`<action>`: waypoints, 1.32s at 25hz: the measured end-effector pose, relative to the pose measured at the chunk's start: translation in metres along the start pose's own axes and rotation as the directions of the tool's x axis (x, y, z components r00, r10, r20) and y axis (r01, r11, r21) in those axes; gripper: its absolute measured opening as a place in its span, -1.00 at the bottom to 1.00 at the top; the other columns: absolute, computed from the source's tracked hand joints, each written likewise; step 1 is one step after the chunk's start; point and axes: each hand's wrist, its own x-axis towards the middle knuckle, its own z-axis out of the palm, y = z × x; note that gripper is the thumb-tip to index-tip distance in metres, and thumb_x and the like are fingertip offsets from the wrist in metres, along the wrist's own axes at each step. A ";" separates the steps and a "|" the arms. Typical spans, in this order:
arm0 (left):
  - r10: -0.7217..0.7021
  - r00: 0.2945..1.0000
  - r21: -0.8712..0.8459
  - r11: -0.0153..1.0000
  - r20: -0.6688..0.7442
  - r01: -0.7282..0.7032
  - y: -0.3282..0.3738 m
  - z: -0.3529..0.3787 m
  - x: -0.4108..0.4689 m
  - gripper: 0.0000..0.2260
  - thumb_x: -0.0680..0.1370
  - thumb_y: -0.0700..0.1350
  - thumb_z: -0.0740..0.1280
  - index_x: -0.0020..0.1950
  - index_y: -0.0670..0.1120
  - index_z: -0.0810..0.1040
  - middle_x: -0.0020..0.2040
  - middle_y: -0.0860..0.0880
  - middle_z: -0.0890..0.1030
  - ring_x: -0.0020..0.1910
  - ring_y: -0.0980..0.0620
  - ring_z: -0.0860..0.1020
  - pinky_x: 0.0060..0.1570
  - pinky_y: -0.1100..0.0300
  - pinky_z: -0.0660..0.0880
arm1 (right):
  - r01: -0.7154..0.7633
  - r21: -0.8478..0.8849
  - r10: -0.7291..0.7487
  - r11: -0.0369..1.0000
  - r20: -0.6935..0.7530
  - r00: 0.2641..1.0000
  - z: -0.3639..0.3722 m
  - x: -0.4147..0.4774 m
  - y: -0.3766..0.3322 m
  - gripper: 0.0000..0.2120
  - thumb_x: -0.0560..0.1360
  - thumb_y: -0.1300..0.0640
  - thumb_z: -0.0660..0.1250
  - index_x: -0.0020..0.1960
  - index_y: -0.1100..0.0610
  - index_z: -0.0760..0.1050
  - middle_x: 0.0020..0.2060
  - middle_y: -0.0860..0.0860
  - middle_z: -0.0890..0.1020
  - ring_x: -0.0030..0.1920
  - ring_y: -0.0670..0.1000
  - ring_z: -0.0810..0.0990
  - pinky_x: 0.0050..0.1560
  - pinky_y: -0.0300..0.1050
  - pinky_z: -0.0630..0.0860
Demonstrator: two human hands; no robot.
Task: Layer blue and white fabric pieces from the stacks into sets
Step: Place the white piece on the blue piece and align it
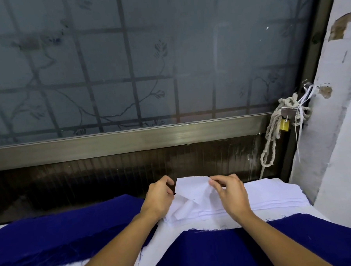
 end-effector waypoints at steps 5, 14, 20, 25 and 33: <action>0.075 0.977 -0.417 0.909 0.202 0.016 0.021 0.003 0.000 -0.56 0.52 0.02 0.35 0.40 0.11 0.46 0.22 0.11 0.55 0.24 0.13 0.51 0.21 0.17 0.49 | 0.015 0.017 -0.016 1.000 0.035 0.999 -0.003 0.000 -0.008 -0.85 0.58 -0.06 0.39 0.12 -0.11 0.66 0.12 -0.09 0.58 0.19 -0.03 0.47 0.17 -0.12 0.48; 0.243 0.945 -0.130 0.953 -0.218 -0.275 0.059 -0.029 -0.008 -0.86 0.62 0.01 0.38 -0.13 0.07 0.60 -0.19 0.14 0.64 -0.14 0.17 0.60 -0.23 0.27 0.50 | 0.103 -0.076 -0.092 0.992 0.138 0.986 -0.039 0.004 -0.023 -0.87 0.58 -0.03 0.40 0.07 -0.05 0.68 0.03 -0.12 0.64 0.21 0.05 0.49 0.26 0.03 0.43; 0.222 0.919 -0.070 0.964 -0.325 -0.257 0.058 -0.095 -0.041 -0.86 0.61 0.00 0.38 -0.14 0.03 0.60 -0.16 0.12 0.66 -0.09 0.17 0.59 -0.11 0.18 0.51 | 0.176 0.046 -0.182 0.983 0.186 0.966 -0.092 -0.006 -0.051 -0.89 0.59 0.08 0.40 -0.07 0.03 0.70 -0.17 -0.13 0.71 -0.03 -0.14 0.64 0.13 0.03 0.56; 0.179 0.898 -0.078 0.970 -0.403 -0.229 0.047 -0.153 -0.087 -0.82 0.59 -0.01 0.42 -0.21 0.01 0.59 -0.20 0.10 0.65 -0.12 0.16 0.58 -0.18 0.26 0.42 | 0.197 0.013 -0.195 0.980 0.224 0.955 -0.127 -0.034 -0.077 -0.75 0.59 0.09 0.40 -0.26 -0.08 0.59 -0.37 -0.17 0.62 -0.23 -0.19 0.58 -0.09 -0.07 0.49; 0.048 0.889 -0.128 0.985 -0.455 -0.118 0.003 -0.202 -0.162 -0.85 0.56 0.05 0.45 -0.19 0.06 0.63 -0.21 0.13 0.66 -0.13 0.17 0.59 -0.21 0.30 0.41 | 0.115 0.105 -0.141 0.988 0.288 0.947 -0.152 -0.088 -0.102 -0.90 0.54 0.09 0.46 -0.12 0.07 0.70 -0.21 0.01 0.69 -0.08 0.00 0.64 0.05 -0.04 0.53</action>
